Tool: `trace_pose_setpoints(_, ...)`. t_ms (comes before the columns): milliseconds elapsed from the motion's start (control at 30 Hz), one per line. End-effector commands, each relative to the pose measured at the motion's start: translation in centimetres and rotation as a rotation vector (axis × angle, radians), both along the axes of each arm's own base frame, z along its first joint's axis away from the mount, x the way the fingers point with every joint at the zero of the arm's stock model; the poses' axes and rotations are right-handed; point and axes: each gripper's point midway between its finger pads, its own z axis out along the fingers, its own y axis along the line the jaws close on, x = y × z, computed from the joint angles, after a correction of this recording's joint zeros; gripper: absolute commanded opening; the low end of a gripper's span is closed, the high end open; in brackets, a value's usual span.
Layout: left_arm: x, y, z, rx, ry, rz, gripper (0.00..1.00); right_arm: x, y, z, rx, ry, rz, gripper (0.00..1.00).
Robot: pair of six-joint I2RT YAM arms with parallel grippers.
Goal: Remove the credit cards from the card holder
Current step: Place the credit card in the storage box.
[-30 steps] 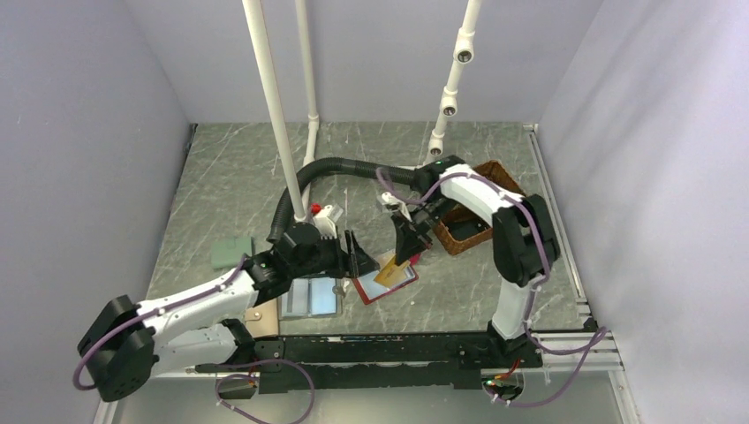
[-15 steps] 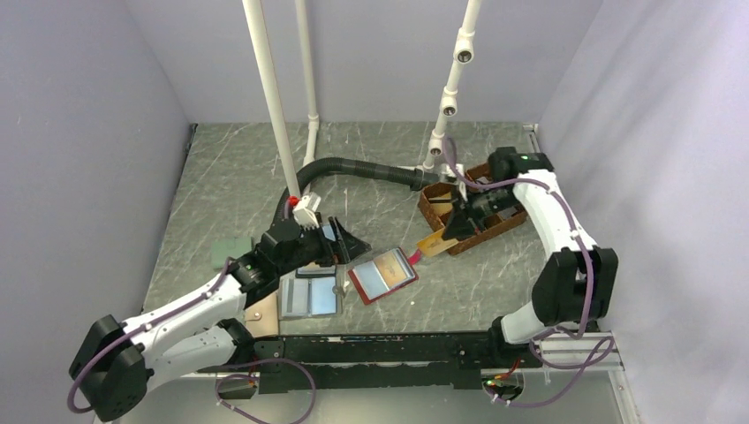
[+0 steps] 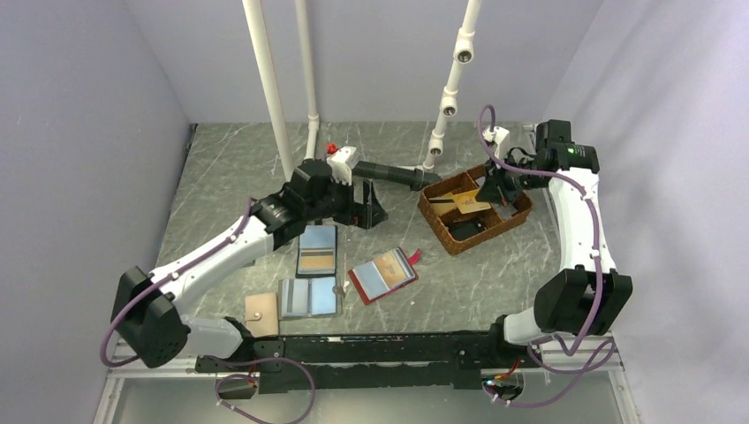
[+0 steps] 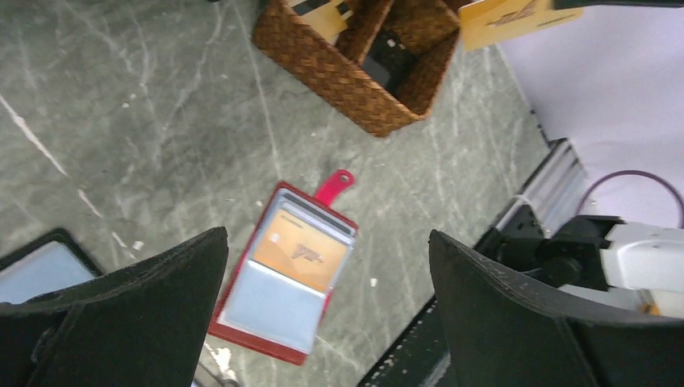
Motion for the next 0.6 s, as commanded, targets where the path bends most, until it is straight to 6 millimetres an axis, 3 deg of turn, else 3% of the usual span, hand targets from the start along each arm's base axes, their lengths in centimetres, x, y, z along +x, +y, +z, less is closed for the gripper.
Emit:
trace_pose_setpoints(0,1.8,0.7,-1.1,0.091,0.005,-0.017,0.99,1.9,-0.8,0.6,-0.004,-0.04,-0.049,0.0)
trace_pose_setpoints(100,3.8,1.1,-1.4,0.096,0.021,-0.003,0.99,2.1,-1.2,-0.2,-0.009,-0.013,-0.028,0.0)
trace_pose_setpoints(233,6.9,2.2,-3.8,0.165,0.109,-0.003,0.99,2.5,-1.9,-0.7,0.005,-0.028,-0.024,0.0)
trace_pose_setpoints(567,11.6,1.4,-4.0,0.153,0.103,-0.063,0.99,3.9,-2.2,-1.8,0.0,-0.118,-0.043,0.0)
